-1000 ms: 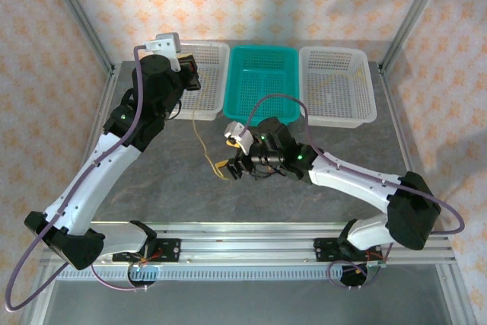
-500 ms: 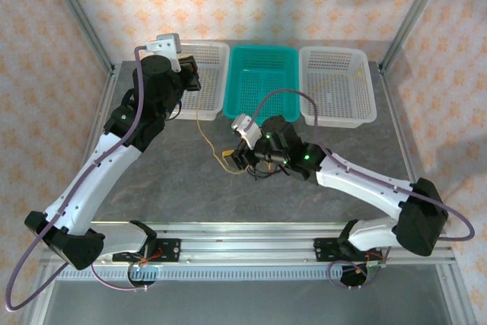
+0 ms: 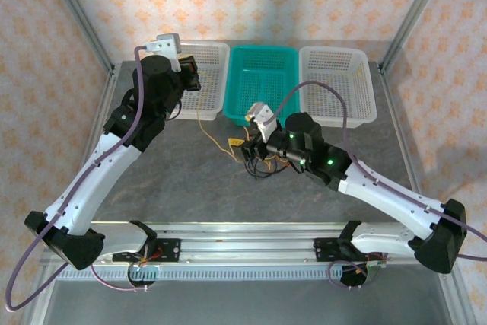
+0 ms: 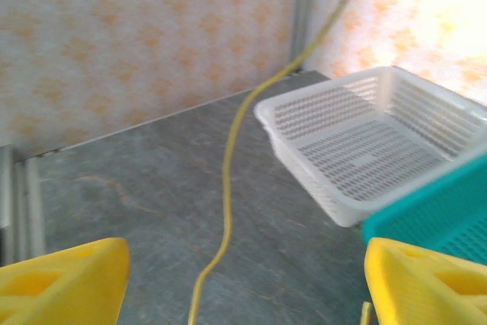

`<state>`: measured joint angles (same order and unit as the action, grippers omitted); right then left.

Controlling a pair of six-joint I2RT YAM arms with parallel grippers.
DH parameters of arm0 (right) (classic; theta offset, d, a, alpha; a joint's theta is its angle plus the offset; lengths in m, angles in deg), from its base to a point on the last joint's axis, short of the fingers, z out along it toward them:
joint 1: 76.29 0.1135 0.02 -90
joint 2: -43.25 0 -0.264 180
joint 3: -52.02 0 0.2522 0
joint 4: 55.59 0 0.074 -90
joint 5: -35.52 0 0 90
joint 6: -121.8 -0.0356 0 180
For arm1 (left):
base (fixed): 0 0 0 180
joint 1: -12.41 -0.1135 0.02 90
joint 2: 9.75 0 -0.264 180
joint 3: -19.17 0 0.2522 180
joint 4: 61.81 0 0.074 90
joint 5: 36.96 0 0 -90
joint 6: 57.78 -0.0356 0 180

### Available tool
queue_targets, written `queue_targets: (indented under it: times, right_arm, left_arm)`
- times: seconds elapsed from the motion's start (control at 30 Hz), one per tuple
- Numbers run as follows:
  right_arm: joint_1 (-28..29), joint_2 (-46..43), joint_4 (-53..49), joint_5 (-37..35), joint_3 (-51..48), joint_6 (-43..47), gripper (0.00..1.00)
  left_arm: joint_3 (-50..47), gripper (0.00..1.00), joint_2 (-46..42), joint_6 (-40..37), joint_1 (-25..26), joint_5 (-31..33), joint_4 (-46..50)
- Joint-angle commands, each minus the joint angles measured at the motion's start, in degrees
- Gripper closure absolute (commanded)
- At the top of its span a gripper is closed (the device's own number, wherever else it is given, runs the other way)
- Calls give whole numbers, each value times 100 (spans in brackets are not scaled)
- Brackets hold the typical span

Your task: Untangle the cables

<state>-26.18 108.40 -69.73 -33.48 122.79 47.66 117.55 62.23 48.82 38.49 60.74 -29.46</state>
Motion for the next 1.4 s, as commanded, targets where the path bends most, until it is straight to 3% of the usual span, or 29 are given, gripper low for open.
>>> queue_targets:
  times: [0.0,0.13,0.3,0.37,0.47,0.67,0.77,0.87,1.0,1.1,1.2,1.37]
  right_arm:
    - [30,194,-33,963,143,152,17]
    - [39,605,43,971,58,52,17]
    - [108,1009,246,1534,47,-103,17]
    - [164,1141,275,1533,46,-126,21]
    - [199,1220,242,1485,47,-161,34]
    - [205,1181,69,1226,64,-94,73]
    - [209,1167,8,1184,82,-83,83]
    - [205,1173,-14,1146,73,-91,81]
    - [203,1265,-95,1153,108,-83,50]
    - [209,1355,-120,1156,117,-90,47]
    - [209,1431,-206,1052,152,-83,60]
    - [208,1321,-204,888,153,-109,90]
  left_arm:
    - [-33,100,-88,47,-53,-23,-121]
    - [-43,100,-93,54,-53,-23,-119]
    - [-51,100,-93,45,-53,-6,-119]
    - [-67,100,-100,51,-52,-7,-127]
    - [-103,100,-108,55,-55,-8,-153]
    - [-147,100,-93,62,-51,-23,-180]
    - [-156,100,-89,63,-55,-7,-180]
    - [-156,100,-107,63,-53,3,-171]
    - [-157,100,-137,50,-58,19,-163]
    - [-149,100,-144,54,-66,15,-154]
    - [-149,100,-145,62,-60,21,-154]
    - [-142,100,-138,54,-71,37,-145]
